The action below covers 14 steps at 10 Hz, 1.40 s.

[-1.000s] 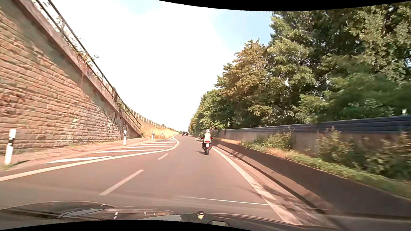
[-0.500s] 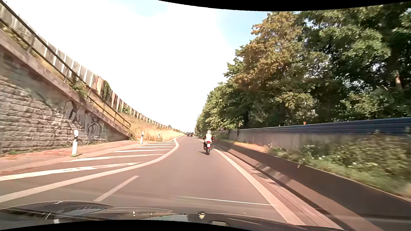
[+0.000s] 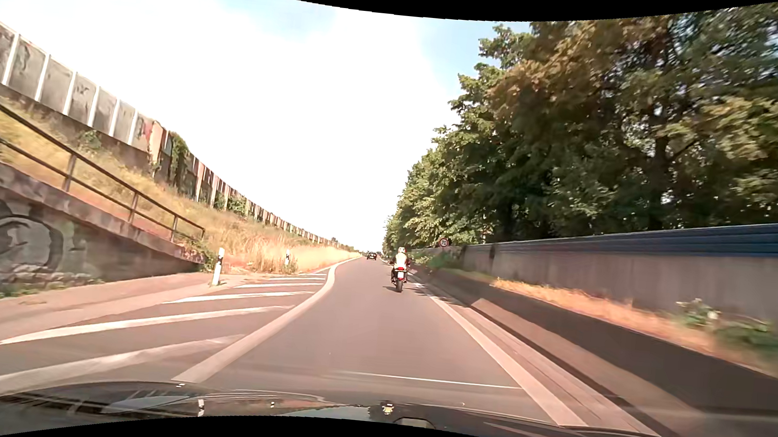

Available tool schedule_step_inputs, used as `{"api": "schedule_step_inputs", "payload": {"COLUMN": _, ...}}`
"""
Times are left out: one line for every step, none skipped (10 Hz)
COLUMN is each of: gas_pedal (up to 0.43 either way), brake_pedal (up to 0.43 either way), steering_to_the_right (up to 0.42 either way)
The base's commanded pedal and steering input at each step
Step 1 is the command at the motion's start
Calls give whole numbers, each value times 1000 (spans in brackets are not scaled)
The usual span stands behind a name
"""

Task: Follow the waypoints while adhering to traffic rules and regulations

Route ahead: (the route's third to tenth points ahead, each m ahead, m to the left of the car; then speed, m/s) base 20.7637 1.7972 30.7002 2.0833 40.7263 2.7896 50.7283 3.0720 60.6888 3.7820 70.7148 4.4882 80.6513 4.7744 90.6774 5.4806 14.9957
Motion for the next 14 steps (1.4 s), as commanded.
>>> {"api": "schedule_step_inputs", "payload": {"gas_pedal": 311, "brake_pedal": 0, "steering_to_the_right": -28}}
{"api": "schedule_step_inputs", "payload": {"gas_pedal": 311, "brake_pedal": 0, "steering_to_the_right": -28}}
{"api": "schedule_step_inputs", "payload": {"gas_pedal": 311, "brake_pedal": 0, "steering_to_the_right": -28}}
{"api": "schedule_step_inputs", "payload": {"gas_pedal": 311, "brake_pedal": 0, "steering_to_the_right": -28}}
{"api": "schedule_step_inputs", "payload": {"gas_pedal": 311, "brake_pedal": 0, "steering_to_the_right": -27}}
{"api": "schedule_step_inputs", "payload": {"gas_pedal": 311, "brake_pedal": 0, "steering_to_the_right": -26}}
{"api": "schedule_step_inputs", "payload": {"gas_pedal": 311, "brake_pedal": 0, "steering_to_the_right": -20}}
{"api": "schedule_step_inputs", "payload": {"gas_pedal": 311, "brake_pedal": 0, "steering_to_the_right": -13}}
{"api": "schedule_step_inputs", "payload": {"gas_pedal": 311, "brake_pedal": 0, "steering_to_the_right": -11}}
{"api": "schedule_step_inputs", "payload": {"gas_pedal": 311, "brake_pedal": 0, "steering_to_the_right": -11}}
{"api": "schedule_step_inputs", "payload": {"gas_pedal": 311, "brake_pedal": 0, "steering_to_the_right": -10}}
{"api": "schedule_step_inputs", "payload": {"gas_pedal": 311, "brake_pedal": 0, "steering_to_the_right": -9}}
{"api": "schedule_step_inputs", "payload": {"gas_pedal": 311, "brake_pedal": 0, "steering_to_the_right": -9}}
{"api": "schedule_step_inputs", "payload": {"gas_pedal": 311, "brake_pedal": 0, "steering_to_the_right": -8}}
